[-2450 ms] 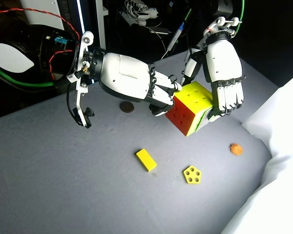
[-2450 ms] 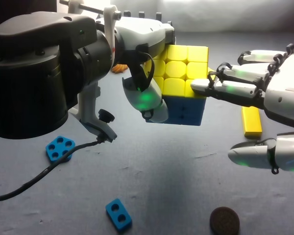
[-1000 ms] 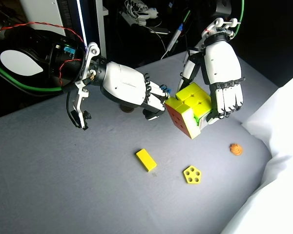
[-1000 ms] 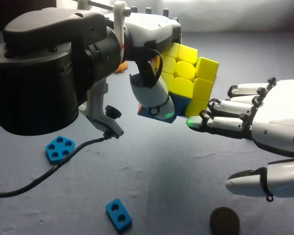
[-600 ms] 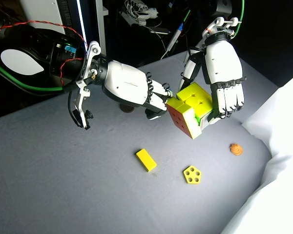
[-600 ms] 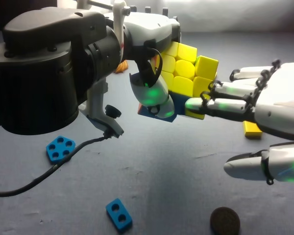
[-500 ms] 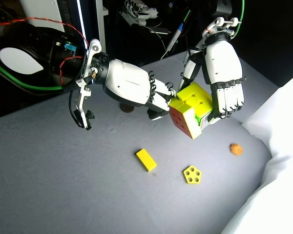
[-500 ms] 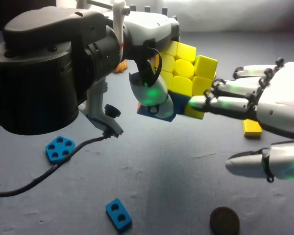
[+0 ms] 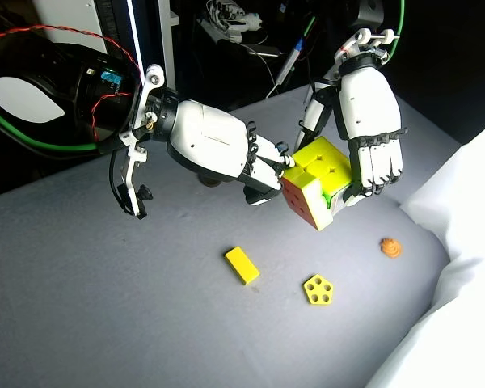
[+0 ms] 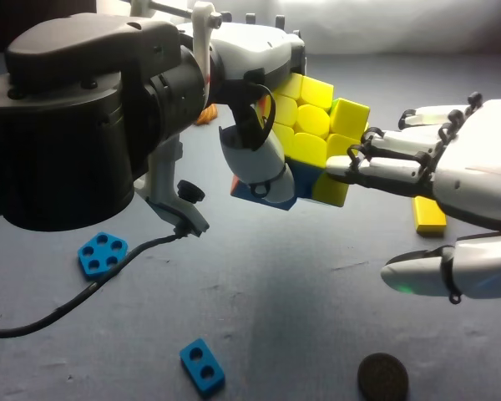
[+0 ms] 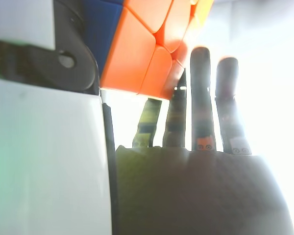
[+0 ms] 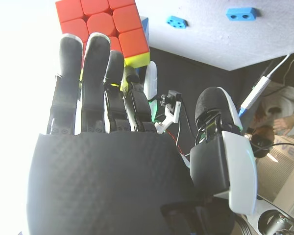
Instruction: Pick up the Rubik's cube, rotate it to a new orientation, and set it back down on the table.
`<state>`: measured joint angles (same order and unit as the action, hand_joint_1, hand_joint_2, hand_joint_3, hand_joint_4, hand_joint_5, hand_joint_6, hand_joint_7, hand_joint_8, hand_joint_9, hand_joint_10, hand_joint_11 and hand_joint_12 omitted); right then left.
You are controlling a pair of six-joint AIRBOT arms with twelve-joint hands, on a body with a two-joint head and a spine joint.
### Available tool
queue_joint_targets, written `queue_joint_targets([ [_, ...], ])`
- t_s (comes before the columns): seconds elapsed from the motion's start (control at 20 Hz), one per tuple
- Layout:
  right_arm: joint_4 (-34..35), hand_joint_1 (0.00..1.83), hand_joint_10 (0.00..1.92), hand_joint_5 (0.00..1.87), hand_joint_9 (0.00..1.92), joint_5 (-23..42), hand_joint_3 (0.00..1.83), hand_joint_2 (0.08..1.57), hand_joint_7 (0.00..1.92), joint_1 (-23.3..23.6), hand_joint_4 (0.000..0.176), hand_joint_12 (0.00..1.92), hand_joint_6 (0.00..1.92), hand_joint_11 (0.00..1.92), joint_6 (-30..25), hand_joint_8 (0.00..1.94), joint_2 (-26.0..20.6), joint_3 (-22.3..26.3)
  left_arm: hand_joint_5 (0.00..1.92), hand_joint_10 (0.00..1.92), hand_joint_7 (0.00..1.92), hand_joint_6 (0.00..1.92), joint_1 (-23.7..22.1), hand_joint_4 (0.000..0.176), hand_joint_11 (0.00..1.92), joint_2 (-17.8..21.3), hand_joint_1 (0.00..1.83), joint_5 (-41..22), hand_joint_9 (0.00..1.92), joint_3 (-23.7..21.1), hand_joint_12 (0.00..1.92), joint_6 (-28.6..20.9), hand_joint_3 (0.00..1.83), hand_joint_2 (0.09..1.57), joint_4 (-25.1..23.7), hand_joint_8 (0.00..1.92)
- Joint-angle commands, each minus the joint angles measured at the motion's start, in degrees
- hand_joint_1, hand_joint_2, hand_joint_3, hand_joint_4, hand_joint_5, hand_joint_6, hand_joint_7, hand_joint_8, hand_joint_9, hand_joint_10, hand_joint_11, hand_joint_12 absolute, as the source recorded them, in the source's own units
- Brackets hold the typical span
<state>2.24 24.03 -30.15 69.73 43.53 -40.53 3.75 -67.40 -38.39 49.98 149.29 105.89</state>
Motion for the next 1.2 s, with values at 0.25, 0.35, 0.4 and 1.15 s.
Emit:
queue_joint_targets([
  [0.25, 2.4, 0.04, 1.76, 0.09, 0.3, 5.0, 0.0, 1.24, 0.33, 0.7, 0.0, 1.92, 0.01, 0.2, 3.1, 1.27, 1.4, -0.3, 0.2, 1.66, 0.18, 1.54, -1.2, 0.0, 0.04, 0.2, 1.14, 2.1, 0.13, 0.0, 1.83, -0.8, 0.0, 1.11, -3.6, 1.58],
  [0.35, 2.4, 0.04, 1.76, 0.09, 0.32, 4.9, 0.0, 1.24, 0.33, 0.7, 0.0, 1.92, 0.01, 0.21, 3.2, 1.26, 1.9, -0.3, 0.22, 1.66, 0.17, 1.52, -1.2, 0.0, 0.04, 0.2, 1.12, 2.1, 0.13, 0.0, 1.84, -0.8, 0.0, 1.09, -3.6, 1.58],
  [0.4, 2.4, 0.07, 1.77, 0.09, 0.32, 4.7, 0.0, 1.23, 0.34, 0.7, 0.0, 1.92, 0.01, 0.21, 3.2, 1.26, 2.0, -0.3, 0.23, 1.66, 0.18, 1.5, -1.2, 0.0, 0.05, 0.2, 1.11, 2.1, 0.13, 0.0, 1.84, -0.8, 0.0, 1.09, -3.6, 1.58],
  [1.15, 4.9, 0.02, 1.77, 0.1, 0.29, -0.2, 0.0, 1.24, 0.31, 2.3, 0.0, 1.92, 0.0, 0.19, 3.4, 1.26, 2.8, -0.1, 0.23, 1.66, 0.17, 1.48, -1.3, 0.0, 0.06, 0.2, 1.16, 2.1, 0.14, 0.0, 1.86, -0.8, 0.0, 1.11, -3.6, 1.58],
])
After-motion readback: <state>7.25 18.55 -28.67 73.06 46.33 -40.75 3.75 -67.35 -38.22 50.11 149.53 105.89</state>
